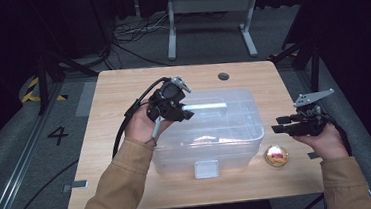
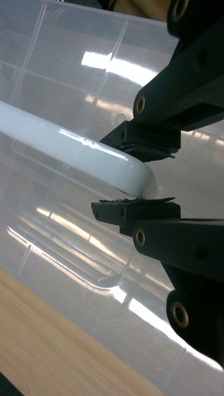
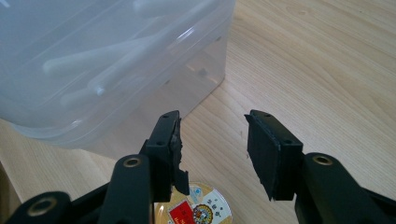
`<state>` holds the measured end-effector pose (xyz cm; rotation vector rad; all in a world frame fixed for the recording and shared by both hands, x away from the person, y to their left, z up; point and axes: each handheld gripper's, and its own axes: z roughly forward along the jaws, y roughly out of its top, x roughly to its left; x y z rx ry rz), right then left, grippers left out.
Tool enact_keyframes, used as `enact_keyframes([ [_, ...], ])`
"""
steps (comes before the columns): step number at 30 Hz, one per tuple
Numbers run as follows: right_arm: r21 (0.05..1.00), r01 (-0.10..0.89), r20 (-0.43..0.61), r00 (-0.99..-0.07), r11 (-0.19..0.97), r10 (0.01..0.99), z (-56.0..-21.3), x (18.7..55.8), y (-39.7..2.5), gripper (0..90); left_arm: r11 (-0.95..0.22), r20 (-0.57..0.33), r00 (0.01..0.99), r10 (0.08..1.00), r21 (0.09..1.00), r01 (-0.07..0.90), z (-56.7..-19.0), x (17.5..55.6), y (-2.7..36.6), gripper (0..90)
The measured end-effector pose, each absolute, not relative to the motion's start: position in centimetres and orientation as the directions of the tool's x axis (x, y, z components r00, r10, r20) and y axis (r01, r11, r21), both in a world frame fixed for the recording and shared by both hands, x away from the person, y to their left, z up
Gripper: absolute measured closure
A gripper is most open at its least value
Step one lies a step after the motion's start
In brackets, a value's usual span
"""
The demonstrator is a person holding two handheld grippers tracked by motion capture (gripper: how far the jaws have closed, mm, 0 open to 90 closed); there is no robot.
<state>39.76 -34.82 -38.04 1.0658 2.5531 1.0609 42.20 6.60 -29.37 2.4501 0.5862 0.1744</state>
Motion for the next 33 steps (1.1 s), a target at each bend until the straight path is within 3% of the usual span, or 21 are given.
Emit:
enact_keyframes([
  [15,0.707,0.519,0.131,-0.764,0.481,0.632,-37.5,39.3,-34.9,66.8,-0.735,0.002,0.884,0.468,0.555,0.389,-27.8,43.5,6.3,73.3],
  [21,0.715,0.481,0.135,-0.806,0.507,0.576,-37.3,39.0,-34.6,76.2,-0.735,-0.001,0.876,0.482,0.545,0.404,-27.2,44.1,6.2,73.1],
  [33,0.714,0.406,0.147,-0.883,0.570,0.445,-37.1,38.3,-33.0,85.4,-0.707,-0.033,0.850,0.525,0.538,0.458,-26.4,45.1,6.1,72.3],
])
